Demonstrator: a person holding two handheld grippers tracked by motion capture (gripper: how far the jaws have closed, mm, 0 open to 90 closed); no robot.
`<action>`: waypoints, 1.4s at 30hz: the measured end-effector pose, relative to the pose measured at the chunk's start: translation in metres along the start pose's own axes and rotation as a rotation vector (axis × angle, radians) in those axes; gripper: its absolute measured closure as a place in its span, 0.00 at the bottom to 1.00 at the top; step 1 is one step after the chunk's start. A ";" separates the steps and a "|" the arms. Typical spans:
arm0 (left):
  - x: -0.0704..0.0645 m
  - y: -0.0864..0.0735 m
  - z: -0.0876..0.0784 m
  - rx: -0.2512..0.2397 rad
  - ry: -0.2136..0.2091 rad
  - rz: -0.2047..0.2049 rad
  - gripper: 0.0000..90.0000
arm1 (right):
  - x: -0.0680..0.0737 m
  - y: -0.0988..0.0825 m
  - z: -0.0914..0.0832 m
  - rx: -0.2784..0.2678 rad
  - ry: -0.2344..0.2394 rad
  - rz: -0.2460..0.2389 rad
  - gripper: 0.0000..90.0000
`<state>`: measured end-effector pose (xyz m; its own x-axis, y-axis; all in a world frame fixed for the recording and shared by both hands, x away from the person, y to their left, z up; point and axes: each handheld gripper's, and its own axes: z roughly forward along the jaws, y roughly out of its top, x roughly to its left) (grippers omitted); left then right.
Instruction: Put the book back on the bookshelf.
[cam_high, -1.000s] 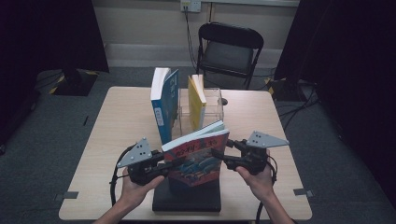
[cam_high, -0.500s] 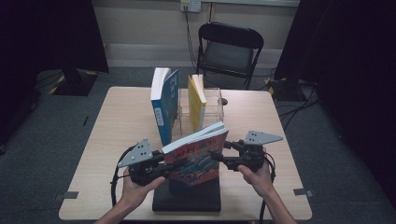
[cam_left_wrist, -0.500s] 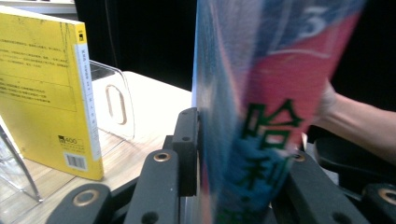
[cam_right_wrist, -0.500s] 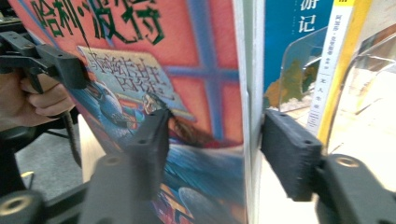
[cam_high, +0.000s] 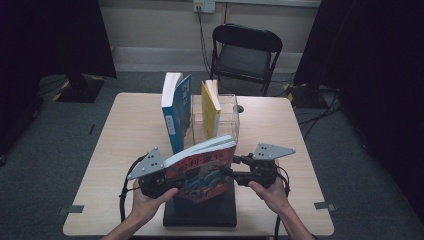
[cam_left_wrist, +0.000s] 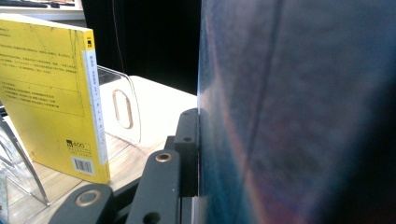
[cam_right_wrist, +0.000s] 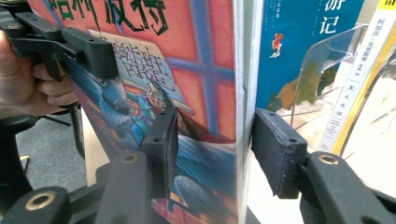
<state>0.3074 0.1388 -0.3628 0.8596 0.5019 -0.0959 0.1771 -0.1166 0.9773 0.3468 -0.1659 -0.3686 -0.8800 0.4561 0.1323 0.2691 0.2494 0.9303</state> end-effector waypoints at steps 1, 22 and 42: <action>0.000 -0.001 0.001 -0.012 -0.002 -0.008 0.79 | 0.000 0.000 0.000 -0.001 0.000 0.002 0.60; 0.005 -0.003 0.007 -0.036 0.063 -0.015 0.76 | -0.003 -0.001 0.001 -0.011 -0.003 0.017 0.63; 0.002 0.007 0.017 0.017 0.075 0.009 0.83 | -0.025 -0.023 0.020 0.049 -0.030 0.100 0.47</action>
<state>0.3184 0.1248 -0.3595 0.8232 0.5632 -0.0720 0.1782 -0.1359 0.9746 0.3708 -0.1657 -0.4004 -0.8360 0.5057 0.2131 0.3747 0.2422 0.8949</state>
